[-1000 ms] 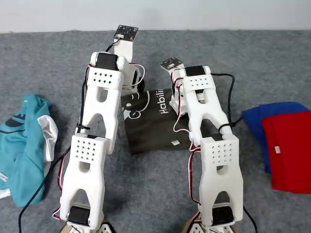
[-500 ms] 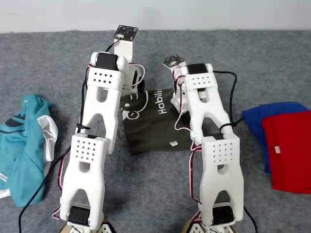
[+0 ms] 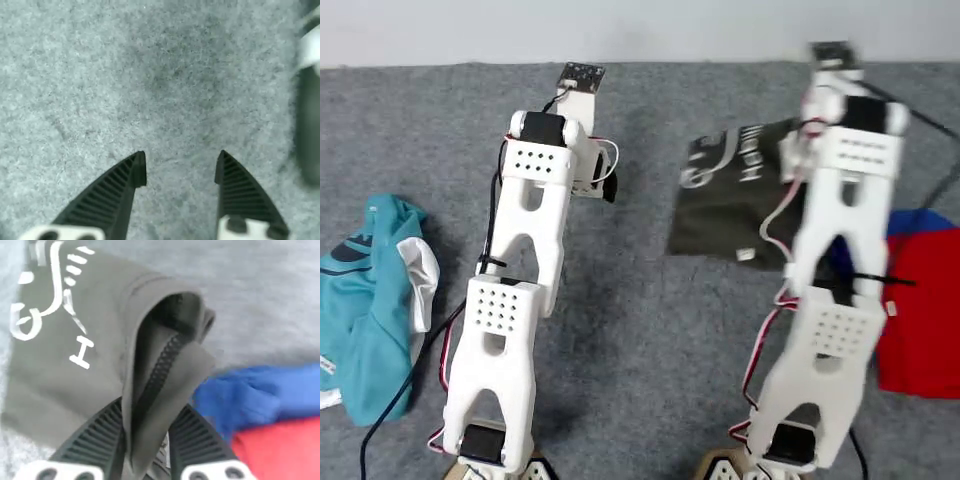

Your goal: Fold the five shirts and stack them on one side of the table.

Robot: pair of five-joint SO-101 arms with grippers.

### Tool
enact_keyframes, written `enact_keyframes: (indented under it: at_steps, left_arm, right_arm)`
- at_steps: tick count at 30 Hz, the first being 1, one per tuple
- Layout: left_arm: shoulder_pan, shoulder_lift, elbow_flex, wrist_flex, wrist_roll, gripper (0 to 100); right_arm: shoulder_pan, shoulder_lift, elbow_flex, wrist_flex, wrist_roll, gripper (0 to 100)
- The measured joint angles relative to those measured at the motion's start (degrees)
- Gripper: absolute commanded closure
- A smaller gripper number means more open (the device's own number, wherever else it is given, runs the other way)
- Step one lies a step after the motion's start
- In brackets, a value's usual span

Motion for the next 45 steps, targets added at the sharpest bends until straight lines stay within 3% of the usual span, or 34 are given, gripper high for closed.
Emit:
enact_keyframes:
  at_steps: [12, 25, 36, 41, 45]
  left_arm:
    - [0.00, -0.09, 0.09, 0.00, 0.00, 77]
    - [0.00, -0.09, 0.09, 0.00, 0.00, 77]
    - [0.00, -0.09, 0.09, 0.00, 0.00, 77]
    - [0.00, -0.09, 0.44, 0.00, 0.00, 77]
    - [0.00, -0.09, 1.49, 0.00, 0.00, 77]
  right_arm:
    - [18.29, -9.49, -3.69, 3.69, -1.14, 98.9]
    - [32.62, -29.10, 26.90, 2.37, -1.14, 98.9]
    - [44.57, -30.07, 42.99, -8.53, 2.37, 98.9]
    - [46.42, -30.15, 50.81, -14.42, 4.84, 98.6]
    - [46.24, -30.33, 56.53, -17.41, 5.19, 88.3]
